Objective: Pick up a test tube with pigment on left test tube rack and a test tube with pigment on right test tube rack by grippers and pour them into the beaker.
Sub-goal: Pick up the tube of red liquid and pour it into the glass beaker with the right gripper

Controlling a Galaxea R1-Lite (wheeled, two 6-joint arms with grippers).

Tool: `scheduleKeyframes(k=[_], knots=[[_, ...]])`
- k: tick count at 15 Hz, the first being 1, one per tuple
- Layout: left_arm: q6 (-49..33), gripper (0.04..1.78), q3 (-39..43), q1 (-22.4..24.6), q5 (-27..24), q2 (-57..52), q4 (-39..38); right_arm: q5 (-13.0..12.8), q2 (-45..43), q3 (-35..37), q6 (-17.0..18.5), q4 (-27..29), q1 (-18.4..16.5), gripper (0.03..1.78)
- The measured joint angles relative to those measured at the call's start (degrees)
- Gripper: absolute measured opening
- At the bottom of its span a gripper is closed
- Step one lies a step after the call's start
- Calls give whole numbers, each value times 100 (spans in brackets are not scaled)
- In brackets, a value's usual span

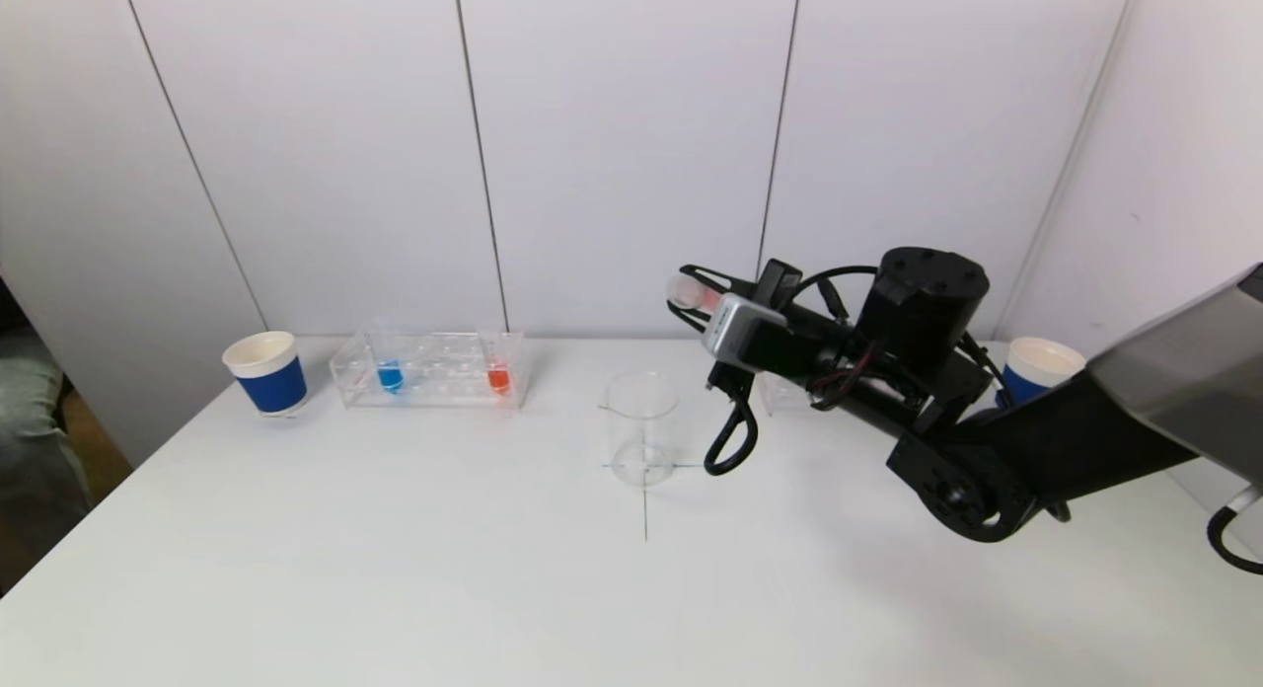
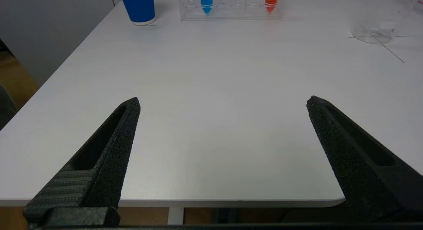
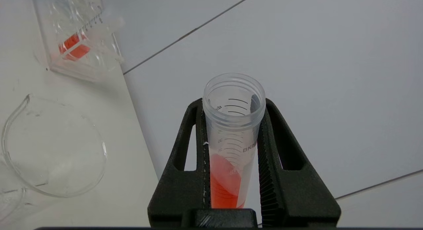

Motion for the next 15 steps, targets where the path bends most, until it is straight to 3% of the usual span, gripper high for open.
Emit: scheduleKeyframes(k=[7, 15], knots=[[-2, 176, 0, 0, -2, 0, 0, -16, 306, -17, -527, 22, -84, 47], [-2, 176, 0, 0, 0, 0, -2, -90, 599, -157, -878, 96, -15, 47]])
